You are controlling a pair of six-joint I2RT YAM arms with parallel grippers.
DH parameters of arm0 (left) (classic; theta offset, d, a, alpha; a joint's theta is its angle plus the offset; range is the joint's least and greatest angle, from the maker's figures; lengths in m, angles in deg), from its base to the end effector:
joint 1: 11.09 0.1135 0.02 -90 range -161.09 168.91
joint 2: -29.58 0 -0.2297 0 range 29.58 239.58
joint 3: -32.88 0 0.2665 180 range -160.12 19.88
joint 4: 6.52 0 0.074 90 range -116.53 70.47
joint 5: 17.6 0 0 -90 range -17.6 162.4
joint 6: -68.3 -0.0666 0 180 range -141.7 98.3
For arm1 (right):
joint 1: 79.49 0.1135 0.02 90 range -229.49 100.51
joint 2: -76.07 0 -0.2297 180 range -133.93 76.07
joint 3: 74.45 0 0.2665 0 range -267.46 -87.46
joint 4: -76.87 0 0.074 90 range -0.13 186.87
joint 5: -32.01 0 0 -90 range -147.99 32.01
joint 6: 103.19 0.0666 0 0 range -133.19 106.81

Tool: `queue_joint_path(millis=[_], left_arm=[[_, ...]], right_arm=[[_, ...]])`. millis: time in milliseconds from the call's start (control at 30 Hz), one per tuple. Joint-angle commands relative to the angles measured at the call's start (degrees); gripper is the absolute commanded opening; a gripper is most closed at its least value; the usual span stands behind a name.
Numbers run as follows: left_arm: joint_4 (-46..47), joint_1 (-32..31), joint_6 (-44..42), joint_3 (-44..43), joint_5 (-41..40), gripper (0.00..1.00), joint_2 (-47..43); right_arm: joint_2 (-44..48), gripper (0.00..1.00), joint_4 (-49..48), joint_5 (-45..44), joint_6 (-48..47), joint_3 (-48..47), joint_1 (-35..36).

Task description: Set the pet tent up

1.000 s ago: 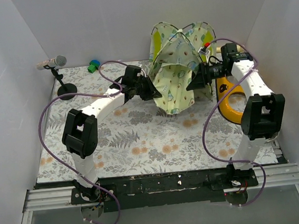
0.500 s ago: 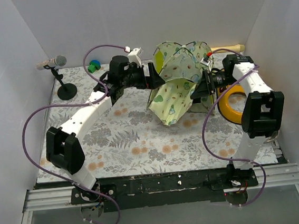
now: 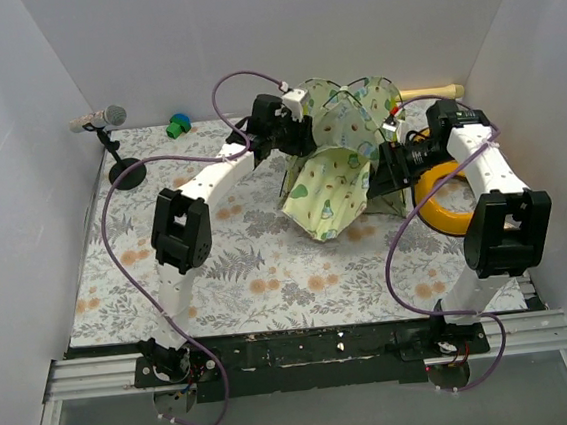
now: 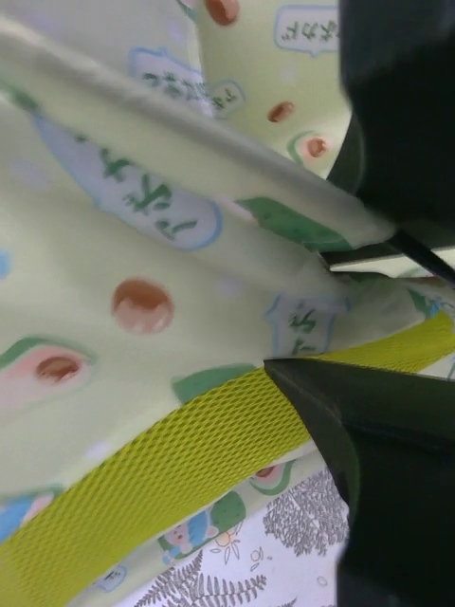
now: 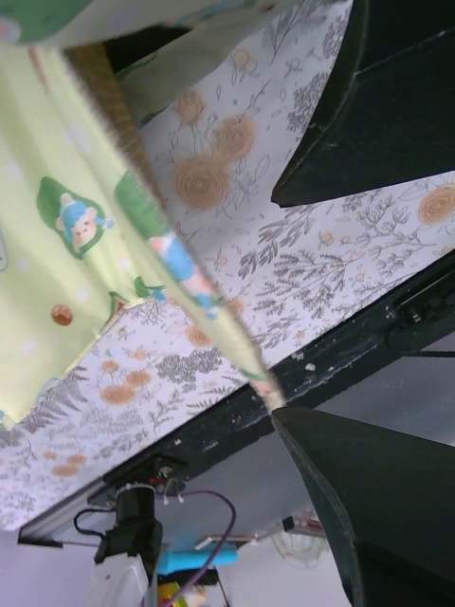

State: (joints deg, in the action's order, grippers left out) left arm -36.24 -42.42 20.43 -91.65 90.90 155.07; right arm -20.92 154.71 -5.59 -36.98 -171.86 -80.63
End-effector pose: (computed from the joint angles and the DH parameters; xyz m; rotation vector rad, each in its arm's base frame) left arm 0.4484 -0.2977 0.2261 -0.0040 2.2775 -1.0683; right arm 0.3404 0.0460 0.2316 -0.6253 2.4301 1.1442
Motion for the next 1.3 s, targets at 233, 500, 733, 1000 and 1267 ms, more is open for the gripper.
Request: queue_joint_path(millis=[233,500,733,1000,1267], left_arm=[[-7.7,-0.5,11.8,2.6,-21.0,0.00,-7.7],[-12.4,1.0,3.1,3.8,-13.9,0.00,-12.5],[-14.6,6.6,-7.6,3.7,0.0,0.79,-15.3],[-11.3,9.4,5.6,17.7,4.4,0.98,-33.4],[0.4,9.2,31.4,49.9,14.3,0.87,-50.6]], right_arm=[[19.3,0.95,-20.5,-18.8,12.9,2.6,-0.9],[22.7,0.91,-31.6,-16.1,20.4,10.1,-0.6],[16.3,0.89,-27.8,-12.9,23.3,6.1,1.1],[23.9,0.90,-36.5,-24.3,29.5,14.3,11.6],[19.7,0.87,-33.2,-36.0,25.1,12.6,13.7]])
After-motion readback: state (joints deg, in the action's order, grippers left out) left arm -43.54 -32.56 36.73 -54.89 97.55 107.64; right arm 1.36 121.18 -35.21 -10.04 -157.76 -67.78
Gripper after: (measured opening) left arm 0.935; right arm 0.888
